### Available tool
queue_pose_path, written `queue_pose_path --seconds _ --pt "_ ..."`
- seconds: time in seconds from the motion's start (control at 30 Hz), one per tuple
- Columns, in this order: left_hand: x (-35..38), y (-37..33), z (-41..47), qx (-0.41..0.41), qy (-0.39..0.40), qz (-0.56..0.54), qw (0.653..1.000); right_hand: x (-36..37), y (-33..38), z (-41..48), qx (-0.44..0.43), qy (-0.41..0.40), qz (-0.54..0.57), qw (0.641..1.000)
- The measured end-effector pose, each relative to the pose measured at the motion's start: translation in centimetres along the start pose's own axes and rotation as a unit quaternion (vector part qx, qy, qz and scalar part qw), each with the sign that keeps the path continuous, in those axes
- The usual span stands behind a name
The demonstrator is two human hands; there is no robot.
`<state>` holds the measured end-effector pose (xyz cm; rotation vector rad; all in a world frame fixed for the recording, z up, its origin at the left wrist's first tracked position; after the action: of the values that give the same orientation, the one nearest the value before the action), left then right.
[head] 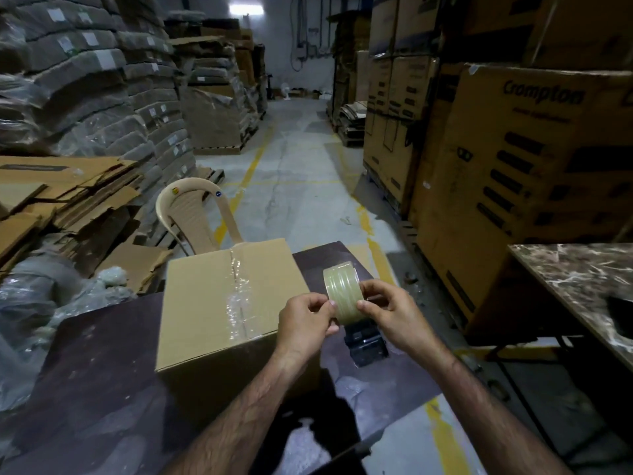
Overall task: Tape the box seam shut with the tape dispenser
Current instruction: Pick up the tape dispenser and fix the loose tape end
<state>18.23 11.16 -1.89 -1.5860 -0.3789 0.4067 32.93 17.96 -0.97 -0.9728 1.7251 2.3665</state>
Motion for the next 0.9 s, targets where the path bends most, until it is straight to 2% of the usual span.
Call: queue_pose_path --seconds 0.13,0.23,0.33,0.43,0.57,0.73,0.9 --pt "3.9 3.7 0.9 -0.053 0.05 -0.027 0.997 -1.6 -3.2 -0.6 0.009 -0.024 -0.058 0.998" --pt "6.2 6.7 1.6 -0.126 0.078 -0.072 0.986 -1.7 -6.3 -0.4 0.019 -0.042 -0.126 0.991" --pt "7.9 9.4 2.2 -0.205 0.108 -0.089 0.969 -0.9 -9.5 0.2 0.012 -0.02 -0.202 0.979" --pt "8.8 11.1 2.9 -0.272 0.1 -0.121 0.949 0.2 -11.9 0.9 0.011 0.006 -0.242 0.97" --pt "8.9 13.1 3.7 -0.303 0.077 -0.161 0.936 1.9 -14.1 1.8 0.023 0.066 -0.31 0.948" --pt "8.5 15.5 3.9 -0.323 0.067 -0.154 0.931 4.3 -15.7 2.0 0.016 0.13 -0.401 0.907" --pt "8.0 17.0 4.3 -0.346 0.046 -0.181 0.919 5.9 -16.1 2.2 0.018 0.164 -0.426 0.89"
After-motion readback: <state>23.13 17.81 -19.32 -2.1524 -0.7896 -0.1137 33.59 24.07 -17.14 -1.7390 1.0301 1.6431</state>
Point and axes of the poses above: each hand's wrist, its own z-axis towards the middle knuckle, its own x-axis out of the palm, y = z × x, the point moved 3 cm from there along z, towards the middle knuckle, and after that the axes turned 8 degrees about -z, right-handed, at the moved point
